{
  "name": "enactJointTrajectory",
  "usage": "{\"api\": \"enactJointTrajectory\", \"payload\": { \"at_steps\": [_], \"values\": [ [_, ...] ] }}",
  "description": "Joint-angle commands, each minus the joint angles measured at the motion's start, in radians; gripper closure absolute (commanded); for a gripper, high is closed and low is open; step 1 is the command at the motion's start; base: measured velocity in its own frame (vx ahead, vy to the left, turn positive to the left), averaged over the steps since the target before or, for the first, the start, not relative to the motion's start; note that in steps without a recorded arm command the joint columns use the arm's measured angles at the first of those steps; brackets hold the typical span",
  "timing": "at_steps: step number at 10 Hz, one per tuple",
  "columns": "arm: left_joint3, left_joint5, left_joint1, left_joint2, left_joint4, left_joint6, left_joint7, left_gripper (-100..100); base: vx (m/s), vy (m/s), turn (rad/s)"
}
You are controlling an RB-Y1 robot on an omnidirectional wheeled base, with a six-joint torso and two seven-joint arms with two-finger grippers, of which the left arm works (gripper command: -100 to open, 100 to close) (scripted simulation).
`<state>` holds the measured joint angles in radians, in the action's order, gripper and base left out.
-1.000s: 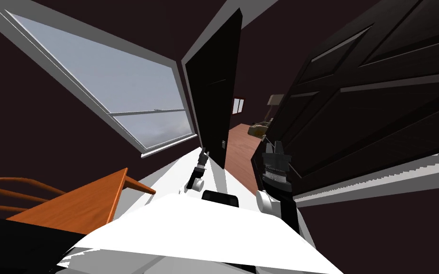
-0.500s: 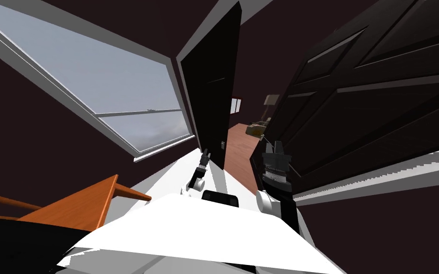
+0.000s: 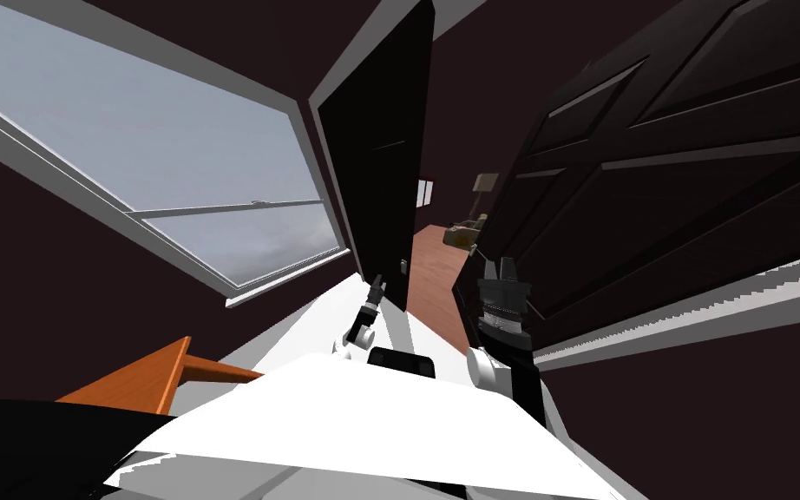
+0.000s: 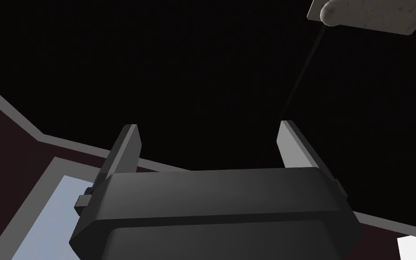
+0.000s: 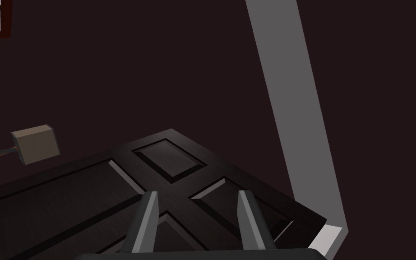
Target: Push the door open
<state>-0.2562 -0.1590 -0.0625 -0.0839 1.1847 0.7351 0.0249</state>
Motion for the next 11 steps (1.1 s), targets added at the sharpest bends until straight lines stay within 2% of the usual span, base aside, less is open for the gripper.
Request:
{"api": "enactJointTrajectory", "payload": {
  "at_steps": [1, 2, 11],
  "values": [
    [-0.011, -0.001, 0.026, 0.002, -0.050, 0.008, -0.004, -100, 0.075, 0.064, -0.180],
    [-0.011, -0.001, 0.026, 0.002, -0.063, 0.008, -0.004, -100, 0.049, 0.052, -0.044],
    [-0.062, -0.012, 0.159, 0.006, -0.354, 0.043, -0.012, -100, 0.066, 0.075, -0.122]
  ]
}}
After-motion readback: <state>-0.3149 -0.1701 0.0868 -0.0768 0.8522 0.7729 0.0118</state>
